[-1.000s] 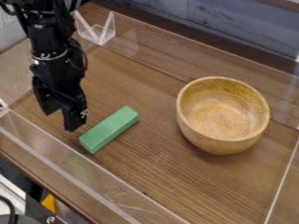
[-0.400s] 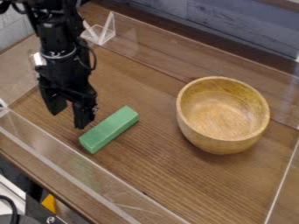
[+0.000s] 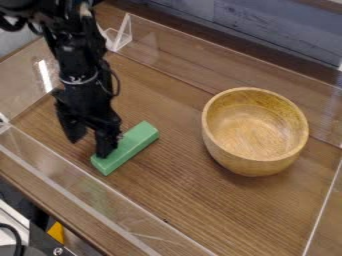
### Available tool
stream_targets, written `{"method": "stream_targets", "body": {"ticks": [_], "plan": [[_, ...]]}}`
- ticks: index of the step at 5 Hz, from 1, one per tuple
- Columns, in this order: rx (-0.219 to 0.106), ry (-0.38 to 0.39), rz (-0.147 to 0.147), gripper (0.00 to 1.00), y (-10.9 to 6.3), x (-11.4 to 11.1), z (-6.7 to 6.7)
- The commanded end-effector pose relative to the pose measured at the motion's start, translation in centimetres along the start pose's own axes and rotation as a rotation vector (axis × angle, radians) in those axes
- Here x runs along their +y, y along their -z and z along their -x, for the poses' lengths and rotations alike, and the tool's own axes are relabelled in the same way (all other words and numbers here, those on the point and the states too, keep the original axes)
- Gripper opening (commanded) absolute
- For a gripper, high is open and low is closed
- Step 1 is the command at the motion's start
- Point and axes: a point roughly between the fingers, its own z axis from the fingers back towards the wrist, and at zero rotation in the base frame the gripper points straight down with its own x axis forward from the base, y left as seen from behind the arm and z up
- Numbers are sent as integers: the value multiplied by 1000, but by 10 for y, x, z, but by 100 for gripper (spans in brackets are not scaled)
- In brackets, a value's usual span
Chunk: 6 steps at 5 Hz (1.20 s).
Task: Put the green block in the brown bowl
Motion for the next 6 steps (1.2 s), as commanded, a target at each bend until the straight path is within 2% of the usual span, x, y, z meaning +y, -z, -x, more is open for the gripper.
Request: {"method": "stream_targets", "body": {"ticks": [1, 2, 4, 6], "plan": [[-13, 1, -2, 100, -6, -15, 1], [-13, -16, 0, 100, -9, -26, 4], [-5, -20, 5, 100, -4, -33, 5], [14, 105, 11, 100, -5, -48, 2]]}}
